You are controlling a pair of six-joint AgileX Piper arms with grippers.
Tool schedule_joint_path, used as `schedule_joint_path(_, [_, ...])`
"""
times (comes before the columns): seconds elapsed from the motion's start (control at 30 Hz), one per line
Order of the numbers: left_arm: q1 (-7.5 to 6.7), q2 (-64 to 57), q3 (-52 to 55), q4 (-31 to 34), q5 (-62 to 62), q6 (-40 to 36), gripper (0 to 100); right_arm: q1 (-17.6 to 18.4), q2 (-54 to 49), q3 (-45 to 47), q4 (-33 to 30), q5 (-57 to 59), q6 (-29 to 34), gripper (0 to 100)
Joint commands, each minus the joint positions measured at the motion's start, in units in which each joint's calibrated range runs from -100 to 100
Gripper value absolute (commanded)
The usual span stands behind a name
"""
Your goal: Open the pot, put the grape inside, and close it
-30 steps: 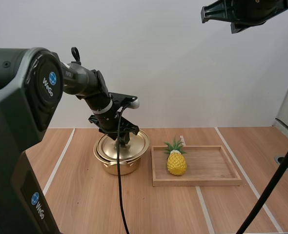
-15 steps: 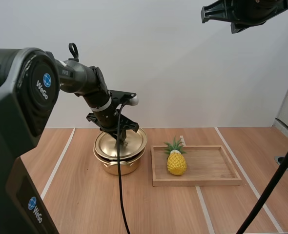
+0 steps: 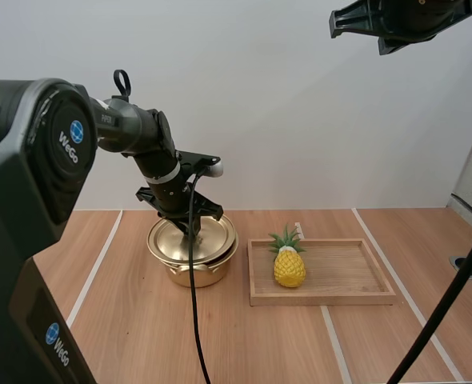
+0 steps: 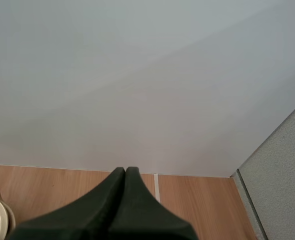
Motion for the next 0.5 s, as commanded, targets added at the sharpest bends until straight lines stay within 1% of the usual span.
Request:
schedule_joint_path(0.0, [-0.08, -0.68, 0.06, -0.32, -1.51, 0.06, 2, -0.21, -0.95, -0.28, -0.15, -0.18, -0.21, 0])
schedule_joint_path(0.47, [-0.15, 0.88, 0.35, -1.35, -0.28, 3.45, 2, -0.21, -0.95, -0.28, 1.0, -0.18, -0.21, 0])
